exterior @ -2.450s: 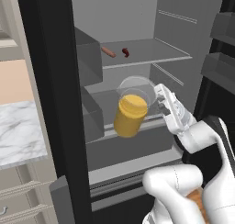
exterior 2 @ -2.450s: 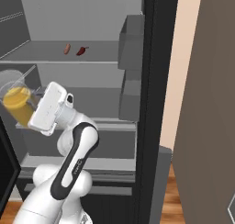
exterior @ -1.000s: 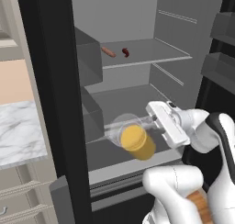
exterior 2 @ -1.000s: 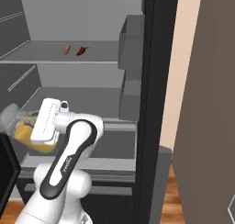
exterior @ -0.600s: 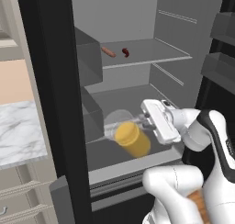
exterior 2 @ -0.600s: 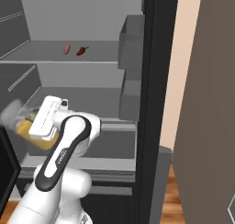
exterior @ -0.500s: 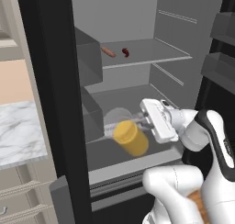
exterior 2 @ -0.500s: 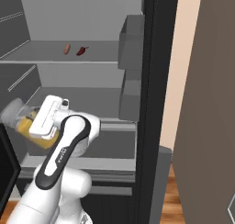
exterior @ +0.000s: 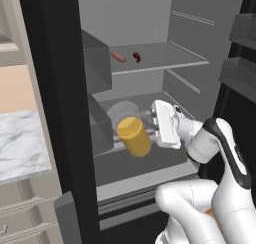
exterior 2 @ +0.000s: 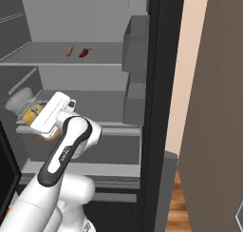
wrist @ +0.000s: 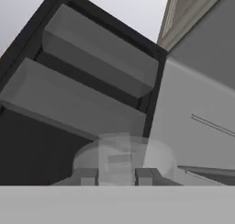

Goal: Move the chili pepper and sausage from the second highest shelf to the top shelf to make space. Then, place the pitcher from the counter on the cleared second highest shelf.

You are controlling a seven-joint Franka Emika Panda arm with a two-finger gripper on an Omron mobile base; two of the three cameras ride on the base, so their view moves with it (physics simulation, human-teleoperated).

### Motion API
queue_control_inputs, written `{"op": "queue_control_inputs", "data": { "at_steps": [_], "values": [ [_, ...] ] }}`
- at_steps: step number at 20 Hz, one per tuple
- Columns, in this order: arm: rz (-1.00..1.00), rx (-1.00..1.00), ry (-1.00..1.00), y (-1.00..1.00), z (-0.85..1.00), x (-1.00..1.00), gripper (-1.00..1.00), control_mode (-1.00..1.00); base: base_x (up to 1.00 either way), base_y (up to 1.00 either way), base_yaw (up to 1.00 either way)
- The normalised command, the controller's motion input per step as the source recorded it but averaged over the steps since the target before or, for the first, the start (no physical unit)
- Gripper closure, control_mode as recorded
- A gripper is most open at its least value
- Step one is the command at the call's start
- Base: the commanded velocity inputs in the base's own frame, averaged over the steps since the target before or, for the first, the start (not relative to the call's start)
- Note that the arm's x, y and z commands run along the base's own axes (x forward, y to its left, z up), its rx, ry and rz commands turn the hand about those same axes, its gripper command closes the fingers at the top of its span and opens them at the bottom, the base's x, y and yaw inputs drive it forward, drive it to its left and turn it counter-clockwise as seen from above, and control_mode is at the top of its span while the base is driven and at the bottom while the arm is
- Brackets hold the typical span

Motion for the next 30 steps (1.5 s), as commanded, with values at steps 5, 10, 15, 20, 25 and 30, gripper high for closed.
{"op": "queue_control_inputs", "data": {
  "at_steps": [5,10,15,20,25,30],
  "values": [
    [-0.19,0.06,-0.01,0.09,0.00,0.42,1.00,-1.00,0.00,0.00,0.00],
    [-0.19,0.00,0.00,0.13,-0.06,0.37,1.00,-1.00,0.00,0.00,0.00],
    [-0.21,0.00,0.00,0.05,-0.15,0.43,1.00,-1.00,0.00,0.00,0.00],
    [-0.19,0.03,0.00,0.00,-0.15,0.45,1.00,-1.00,0.00,0.00,0.00],
    [-0.17,0.11,0.00,0.00,-0.03,0.41,1.00,-1.00,0.00,0.00,0.00],
    [-0.14,0.19,0.00,0.00,0.00,0.38,1.00,-1.00,0.00,0.00,0.00]
  ]
}}
